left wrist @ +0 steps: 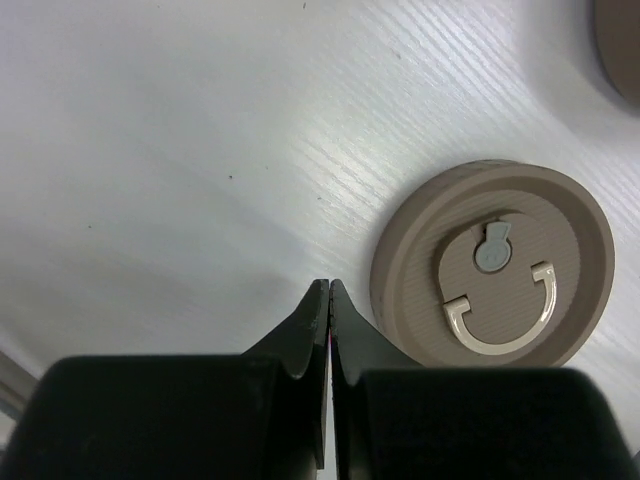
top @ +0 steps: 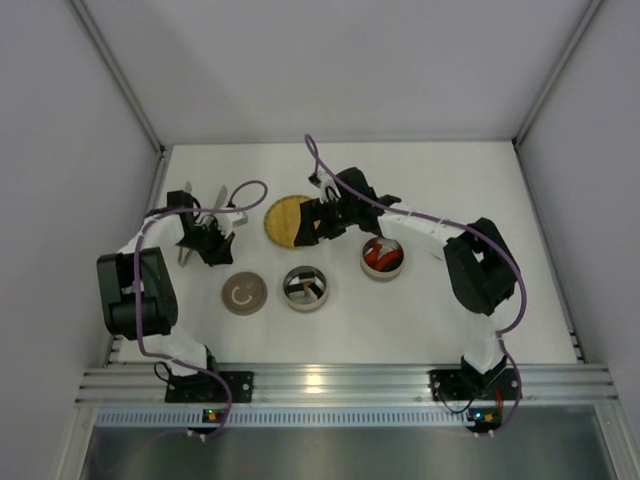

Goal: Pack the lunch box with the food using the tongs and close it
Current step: Adjust the box lid at the center of the board.

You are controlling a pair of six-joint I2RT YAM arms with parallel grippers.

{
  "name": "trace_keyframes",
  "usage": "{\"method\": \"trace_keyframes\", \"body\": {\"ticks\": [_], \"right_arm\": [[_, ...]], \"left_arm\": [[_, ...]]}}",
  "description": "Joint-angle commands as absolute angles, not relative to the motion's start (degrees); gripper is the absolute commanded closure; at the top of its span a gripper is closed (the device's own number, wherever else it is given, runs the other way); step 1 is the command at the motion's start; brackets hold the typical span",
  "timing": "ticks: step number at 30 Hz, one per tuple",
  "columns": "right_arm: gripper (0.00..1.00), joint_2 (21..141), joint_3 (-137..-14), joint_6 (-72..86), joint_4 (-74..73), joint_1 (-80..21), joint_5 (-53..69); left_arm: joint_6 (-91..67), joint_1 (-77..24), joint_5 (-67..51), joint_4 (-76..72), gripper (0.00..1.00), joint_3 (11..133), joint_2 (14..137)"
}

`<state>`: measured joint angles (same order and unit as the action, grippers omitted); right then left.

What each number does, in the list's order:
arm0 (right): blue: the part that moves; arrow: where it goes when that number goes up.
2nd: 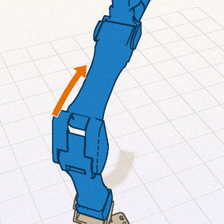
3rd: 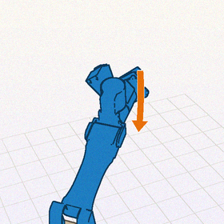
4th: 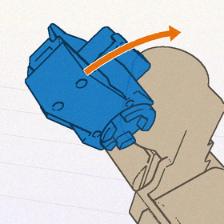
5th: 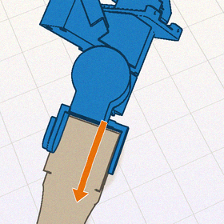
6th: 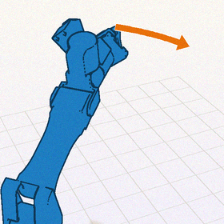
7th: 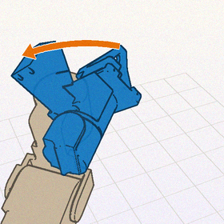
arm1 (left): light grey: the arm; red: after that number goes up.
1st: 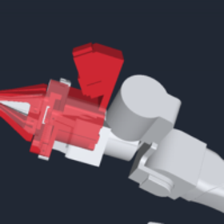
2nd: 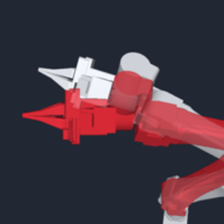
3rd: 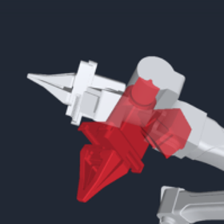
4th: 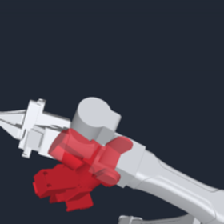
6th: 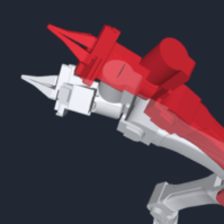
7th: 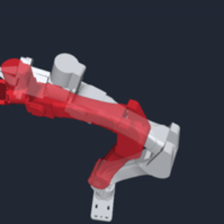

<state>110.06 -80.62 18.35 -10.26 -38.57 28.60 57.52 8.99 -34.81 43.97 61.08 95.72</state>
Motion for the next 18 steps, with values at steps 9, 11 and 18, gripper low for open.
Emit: {"method": "trace_keyframes", "body": {"ticks": [9,11,18], "right_arm": [[0.21,103.55,-79.46,16.27,-4.57,-39.55,31.38],[0.24,102.13,-79.45,12.93,-6.4,-40.16,30.94],[0.37,108.19,-87.09,12.05,-11.16,-44.64,30.76]], "left_arm": [[72.56,8.88,-37.35,52.0,0.65,56.17,80.35],[79.93,8.96,-36.04,53.87,0.62,51.87,73.87],[93.5,9.4,-40.86,66.08,0.76,49.48,68.64]]}}
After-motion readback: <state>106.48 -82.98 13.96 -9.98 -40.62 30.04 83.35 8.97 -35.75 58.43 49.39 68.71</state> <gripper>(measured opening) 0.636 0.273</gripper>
